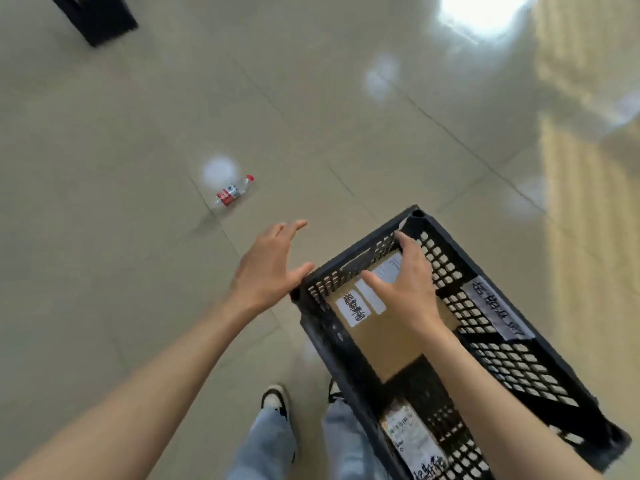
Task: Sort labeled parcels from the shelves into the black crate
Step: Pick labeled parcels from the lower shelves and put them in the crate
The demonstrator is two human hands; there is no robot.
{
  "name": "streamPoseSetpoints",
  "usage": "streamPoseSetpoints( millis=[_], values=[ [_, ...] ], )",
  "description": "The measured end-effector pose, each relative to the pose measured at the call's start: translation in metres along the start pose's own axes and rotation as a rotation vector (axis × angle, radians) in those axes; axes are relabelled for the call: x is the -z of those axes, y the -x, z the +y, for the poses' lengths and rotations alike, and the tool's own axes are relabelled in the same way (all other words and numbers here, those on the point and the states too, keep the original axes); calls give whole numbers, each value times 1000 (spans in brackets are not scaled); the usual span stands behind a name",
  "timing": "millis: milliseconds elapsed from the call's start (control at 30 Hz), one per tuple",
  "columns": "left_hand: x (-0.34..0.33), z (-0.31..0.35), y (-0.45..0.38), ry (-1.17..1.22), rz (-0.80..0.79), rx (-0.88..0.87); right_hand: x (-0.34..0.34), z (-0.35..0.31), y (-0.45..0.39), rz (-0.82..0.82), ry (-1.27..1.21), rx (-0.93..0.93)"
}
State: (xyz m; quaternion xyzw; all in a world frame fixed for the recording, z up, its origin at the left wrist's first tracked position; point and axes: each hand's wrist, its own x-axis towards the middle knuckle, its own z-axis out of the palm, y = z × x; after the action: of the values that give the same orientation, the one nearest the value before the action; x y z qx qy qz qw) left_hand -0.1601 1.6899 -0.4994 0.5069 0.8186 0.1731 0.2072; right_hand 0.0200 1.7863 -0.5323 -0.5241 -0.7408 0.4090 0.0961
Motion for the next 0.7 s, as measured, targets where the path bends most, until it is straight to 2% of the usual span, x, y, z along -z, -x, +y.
streamPoseSetpoints(
  millis=[167,367,500,700],
  values=[
    [95,-49,67,-35,220,176,-13,-107,14,-170,69,240],
    [190,-130,206,-104,485,472,-86,-245,76,-335,129,620],
    [226,-176,331,-109,637,697,-154,-318,156,-476,167,831],
    [243,-234,540,-72,813,984,-271,-390,321,-661,206,1086]
  ],
)
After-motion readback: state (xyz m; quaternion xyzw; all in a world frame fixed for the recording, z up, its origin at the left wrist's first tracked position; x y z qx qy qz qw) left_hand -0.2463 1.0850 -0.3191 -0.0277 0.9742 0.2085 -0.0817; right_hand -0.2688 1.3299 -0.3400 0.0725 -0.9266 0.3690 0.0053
